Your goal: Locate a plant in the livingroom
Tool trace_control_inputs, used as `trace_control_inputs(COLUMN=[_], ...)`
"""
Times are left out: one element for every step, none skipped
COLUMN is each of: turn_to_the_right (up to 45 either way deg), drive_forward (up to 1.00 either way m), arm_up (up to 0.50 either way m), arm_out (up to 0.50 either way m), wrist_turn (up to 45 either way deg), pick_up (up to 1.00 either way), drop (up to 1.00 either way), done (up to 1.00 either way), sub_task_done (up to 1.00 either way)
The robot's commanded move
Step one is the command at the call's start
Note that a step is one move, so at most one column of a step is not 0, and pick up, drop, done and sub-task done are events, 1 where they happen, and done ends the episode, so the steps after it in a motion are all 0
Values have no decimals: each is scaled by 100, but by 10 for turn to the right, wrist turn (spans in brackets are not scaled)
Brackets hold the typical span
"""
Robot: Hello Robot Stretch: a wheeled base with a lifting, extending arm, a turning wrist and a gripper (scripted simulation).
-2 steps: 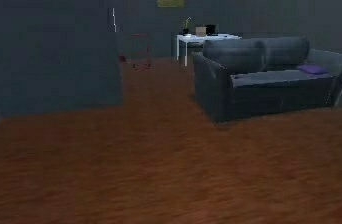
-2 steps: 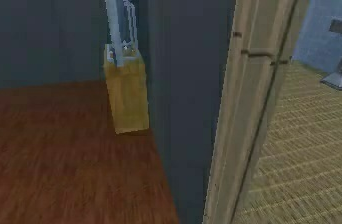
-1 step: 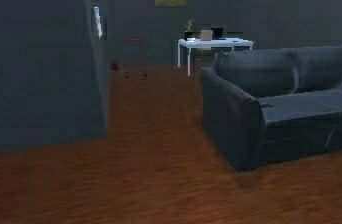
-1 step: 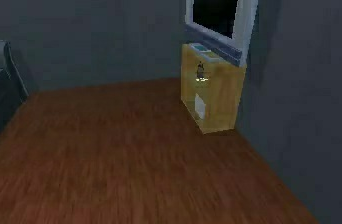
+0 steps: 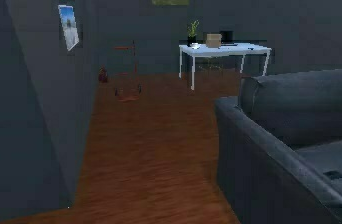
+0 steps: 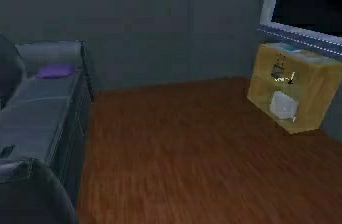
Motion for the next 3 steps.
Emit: trace_control_inputs(turn_to_the_right=[0, 0, 0], drive_forward=[100, 100, 100], arm_up=[0, 0, 0], arm_out=[0, 0, 0], wrist_turn=[0, 0, 0], pick_up=[0, 0, 0], drop=[0, 0, 0], done=[0, 0, 0], sub_task_done=[0, 0, 0])
